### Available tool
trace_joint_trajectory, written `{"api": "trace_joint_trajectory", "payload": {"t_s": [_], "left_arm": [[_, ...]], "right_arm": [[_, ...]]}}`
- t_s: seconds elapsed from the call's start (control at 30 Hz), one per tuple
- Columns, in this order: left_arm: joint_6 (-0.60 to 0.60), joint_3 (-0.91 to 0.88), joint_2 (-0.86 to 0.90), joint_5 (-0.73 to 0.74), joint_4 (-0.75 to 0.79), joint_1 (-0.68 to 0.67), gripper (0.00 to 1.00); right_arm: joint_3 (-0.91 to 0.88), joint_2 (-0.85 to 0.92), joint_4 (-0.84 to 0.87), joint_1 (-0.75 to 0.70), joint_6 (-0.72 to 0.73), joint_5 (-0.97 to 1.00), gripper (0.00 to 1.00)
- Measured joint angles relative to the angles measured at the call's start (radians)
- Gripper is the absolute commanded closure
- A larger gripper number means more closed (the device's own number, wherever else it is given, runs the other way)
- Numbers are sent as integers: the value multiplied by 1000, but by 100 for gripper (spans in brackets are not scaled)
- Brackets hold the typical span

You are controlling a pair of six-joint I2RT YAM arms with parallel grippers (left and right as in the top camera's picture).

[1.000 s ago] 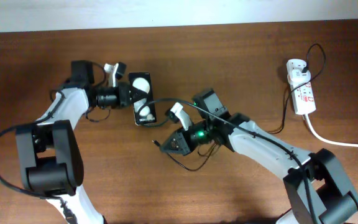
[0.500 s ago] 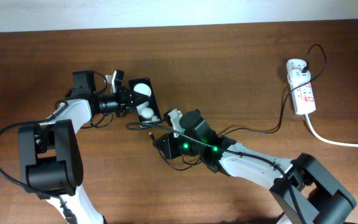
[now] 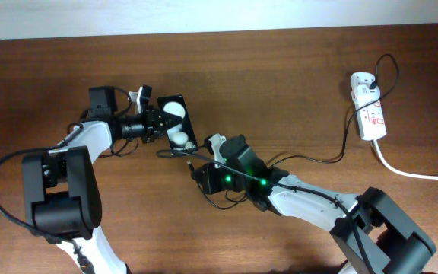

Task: Plug charger to phone and switch on socket
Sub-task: 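Bring the cable plug toward the phone's bottom port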

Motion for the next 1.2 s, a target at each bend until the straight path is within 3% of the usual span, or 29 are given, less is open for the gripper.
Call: {"api": "trace_joint_trajectory", "payload": {"t_s": [0.43, 0.7, 1.2], "left_arm": [[22, 0, 0, -5, 0, 0, 100], [27, 0, 0, -90, -35, 0, 100], [58, 0, 0, -77, -22, -7, 100]], "right_arm": [[0, 0, -5, 0, 0, 0, 96], [0, 0, -5, 0, 1, 0, 96], [-1, 0, 35, 0, 0, -13, 96]]}}
